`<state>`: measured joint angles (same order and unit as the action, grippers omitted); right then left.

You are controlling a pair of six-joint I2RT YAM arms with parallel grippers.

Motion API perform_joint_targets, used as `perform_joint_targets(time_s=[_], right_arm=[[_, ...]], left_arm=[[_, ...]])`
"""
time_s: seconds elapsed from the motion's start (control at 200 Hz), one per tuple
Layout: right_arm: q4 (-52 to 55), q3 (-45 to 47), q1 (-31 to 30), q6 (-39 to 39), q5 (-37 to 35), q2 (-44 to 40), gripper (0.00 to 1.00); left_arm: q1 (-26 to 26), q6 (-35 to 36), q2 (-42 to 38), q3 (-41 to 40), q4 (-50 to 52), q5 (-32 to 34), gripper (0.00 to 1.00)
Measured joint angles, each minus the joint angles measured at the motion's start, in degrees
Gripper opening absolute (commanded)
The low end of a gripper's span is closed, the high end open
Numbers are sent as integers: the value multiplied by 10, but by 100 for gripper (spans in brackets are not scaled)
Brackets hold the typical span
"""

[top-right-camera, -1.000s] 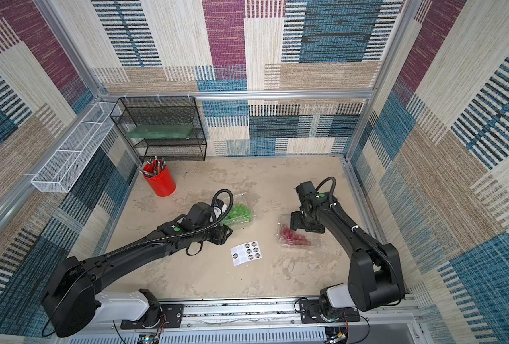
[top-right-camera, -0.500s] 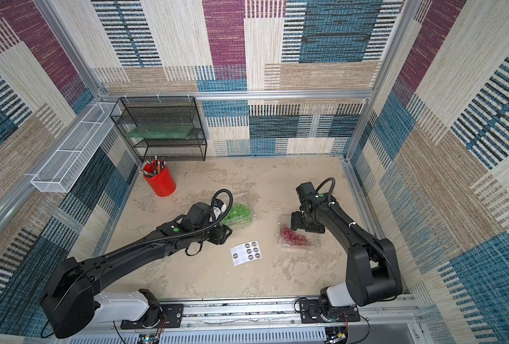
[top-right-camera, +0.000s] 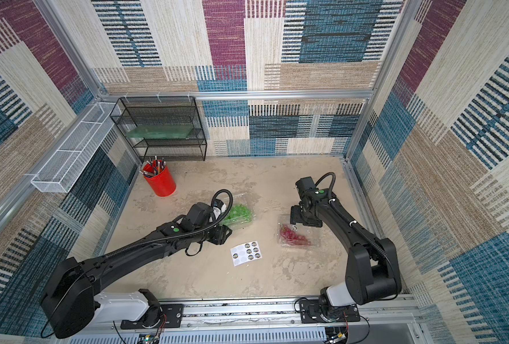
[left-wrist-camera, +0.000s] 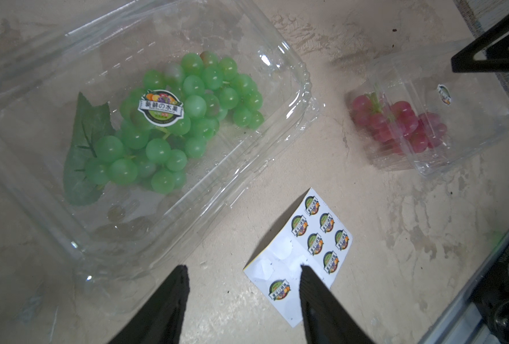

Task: Label fruit boxes
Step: Stick the label on the fruit box.

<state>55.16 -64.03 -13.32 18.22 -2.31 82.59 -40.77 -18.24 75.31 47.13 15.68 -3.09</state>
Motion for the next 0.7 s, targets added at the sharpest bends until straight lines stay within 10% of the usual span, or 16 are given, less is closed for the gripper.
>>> perform_joint_targets(time_s=[0.27,0.696], right_arm=[[8,13,-3,2,50,-26,31],[-9,45,-9,4,87,1,17]], left_arm=[[0,0,1,0,0,0,62],[0,0,0,-2,0,0,62]])
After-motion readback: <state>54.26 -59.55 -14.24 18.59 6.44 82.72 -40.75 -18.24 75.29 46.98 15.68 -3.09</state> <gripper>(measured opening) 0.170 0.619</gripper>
